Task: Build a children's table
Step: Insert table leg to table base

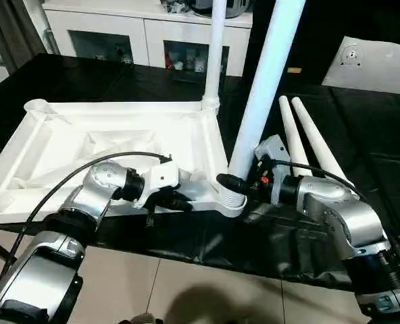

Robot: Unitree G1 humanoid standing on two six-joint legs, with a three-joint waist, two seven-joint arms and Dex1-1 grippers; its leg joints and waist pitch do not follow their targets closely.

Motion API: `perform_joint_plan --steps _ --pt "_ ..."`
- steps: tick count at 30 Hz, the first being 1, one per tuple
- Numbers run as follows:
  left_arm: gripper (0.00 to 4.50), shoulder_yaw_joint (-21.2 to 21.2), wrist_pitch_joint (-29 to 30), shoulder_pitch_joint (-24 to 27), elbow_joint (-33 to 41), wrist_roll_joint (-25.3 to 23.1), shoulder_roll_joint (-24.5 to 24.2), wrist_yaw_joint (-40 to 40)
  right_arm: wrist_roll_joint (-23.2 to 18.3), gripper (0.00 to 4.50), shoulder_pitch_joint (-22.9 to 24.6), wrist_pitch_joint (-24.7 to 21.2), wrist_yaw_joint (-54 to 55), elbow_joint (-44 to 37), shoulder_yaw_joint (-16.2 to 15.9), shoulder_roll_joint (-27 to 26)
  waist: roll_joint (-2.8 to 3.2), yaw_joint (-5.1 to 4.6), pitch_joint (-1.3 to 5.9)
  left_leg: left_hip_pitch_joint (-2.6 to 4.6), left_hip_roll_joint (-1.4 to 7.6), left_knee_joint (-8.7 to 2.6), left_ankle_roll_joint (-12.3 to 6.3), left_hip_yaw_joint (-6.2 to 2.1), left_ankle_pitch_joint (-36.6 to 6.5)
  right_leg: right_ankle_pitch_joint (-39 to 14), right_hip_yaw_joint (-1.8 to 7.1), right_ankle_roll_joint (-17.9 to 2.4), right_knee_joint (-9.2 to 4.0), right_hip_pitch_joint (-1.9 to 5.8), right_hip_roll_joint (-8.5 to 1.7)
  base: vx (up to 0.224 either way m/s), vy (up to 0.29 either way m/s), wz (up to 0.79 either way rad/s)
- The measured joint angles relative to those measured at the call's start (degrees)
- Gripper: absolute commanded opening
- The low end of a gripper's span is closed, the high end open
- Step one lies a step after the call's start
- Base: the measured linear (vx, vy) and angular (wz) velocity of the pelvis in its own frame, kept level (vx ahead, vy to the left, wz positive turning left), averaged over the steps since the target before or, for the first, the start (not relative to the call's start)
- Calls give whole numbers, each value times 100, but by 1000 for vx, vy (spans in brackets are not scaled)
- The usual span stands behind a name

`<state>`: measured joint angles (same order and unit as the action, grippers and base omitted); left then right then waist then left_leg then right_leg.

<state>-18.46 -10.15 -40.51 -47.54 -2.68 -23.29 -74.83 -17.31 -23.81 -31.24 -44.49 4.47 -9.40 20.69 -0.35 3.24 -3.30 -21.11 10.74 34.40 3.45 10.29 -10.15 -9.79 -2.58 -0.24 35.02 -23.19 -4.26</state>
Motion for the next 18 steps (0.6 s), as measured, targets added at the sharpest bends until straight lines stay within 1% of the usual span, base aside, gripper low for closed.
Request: perform_joint_plan --steps 5,8,18 --pt "0 1 -2 0 0 2 -1 -21 2 193 -26 -68 -41 4 16 54 -1 0 0 0 0 -1 0 0 0 0 0 1 0 0 0 0 0 0" --pt "0 1 -28 -2 0 4 -2 -82 11 193 -30 -101 -54 34 3 72 -1 18 0 -3 0 -1 0 0 0 -2 -1 3 -2 0 0 0 0 0" --pt "0 4 -33 -2 0 2 -5 -92 12 191 -82 -63 -100 133 0 59 -5 14 -1 -2 0 -1 0 0 0 -2 -1 2 -3 0 -1 0 0 0"
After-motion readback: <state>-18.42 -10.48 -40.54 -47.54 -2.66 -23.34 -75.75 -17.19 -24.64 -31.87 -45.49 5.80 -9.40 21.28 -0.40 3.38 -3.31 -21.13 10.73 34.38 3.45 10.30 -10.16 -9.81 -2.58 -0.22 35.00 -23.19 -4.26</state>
